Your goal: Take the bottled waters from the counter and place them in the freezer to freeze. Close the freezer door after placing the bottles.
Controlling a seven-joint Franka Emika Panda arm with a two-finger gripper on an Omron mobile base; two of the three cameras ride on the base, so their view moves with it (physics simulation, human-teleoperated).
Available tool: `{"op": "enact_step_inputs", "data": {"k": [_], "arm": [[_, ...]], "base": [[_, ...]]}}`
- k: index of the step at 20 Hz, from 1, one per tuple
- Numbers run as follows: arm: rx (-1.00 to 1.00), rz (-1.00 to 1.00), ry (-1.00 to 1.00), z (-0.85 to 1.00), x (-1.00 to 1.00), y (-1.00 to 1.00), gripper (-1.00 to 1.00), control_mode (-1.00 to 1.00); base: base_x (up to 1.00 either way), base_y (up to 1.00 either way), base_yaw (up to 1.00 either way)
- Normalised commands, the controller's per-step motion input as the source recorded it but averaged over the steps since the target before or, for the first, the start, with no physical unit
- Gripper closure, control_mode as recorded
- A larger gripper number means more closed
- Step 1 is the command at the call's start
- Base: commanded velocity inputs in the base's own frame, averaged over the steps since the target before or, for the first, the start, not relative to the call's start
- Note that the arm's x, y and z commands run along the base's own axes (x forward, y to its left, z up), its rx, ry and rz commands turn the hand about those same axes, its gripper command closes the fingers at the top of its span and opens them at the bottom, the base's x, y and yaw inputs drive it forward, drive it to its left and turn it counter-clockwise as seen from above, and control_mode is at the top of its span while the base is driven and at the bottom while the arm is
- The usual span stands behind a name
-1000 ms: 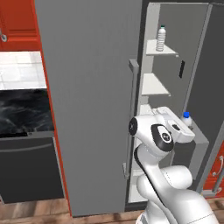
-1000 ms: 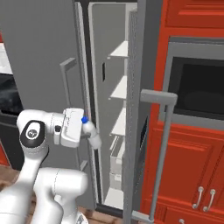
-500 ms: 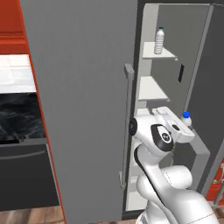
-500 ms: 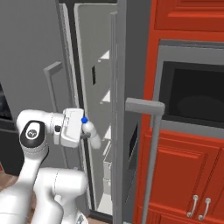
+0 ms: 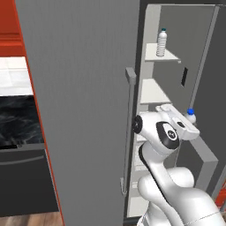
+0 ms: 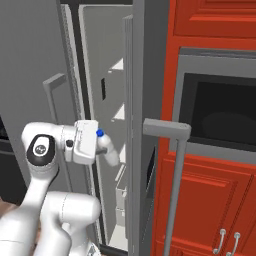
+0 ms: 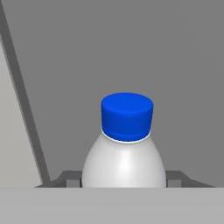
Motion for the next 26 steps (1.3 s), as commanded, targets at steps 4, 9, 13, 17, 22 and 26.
{"op": "enact_step_inputs", "data": {"k": [4,9,13,17,22,26], "arm": [[-0.04,0.11,0.00,0.66,0.21,0.00,1.00,-1.00],[-0.04,0.20,0.00,0.70,0.09,0.00,1.00,-1.00],[-0.01,0.22,0.07,0.61,0.36,0.14,1.00,-1.00],[0.01,0.30,0.11,0.69,0.32,0.11,1.00,-1.00],[0.09,0.36,0.18,0.40,0.34,0.27,1.00,-1.00],[0.09,0.32,0.04,0.50,0.18,0.19,1.00,-1.00]], "base": [[0.00,0.00,0.00],[0.00,0.00,0.00],[0.00,0.00,0.00],[0.00,0.00,0.00],[0.00,0.00,0.00],[0.00,0.00,0.00]]}}
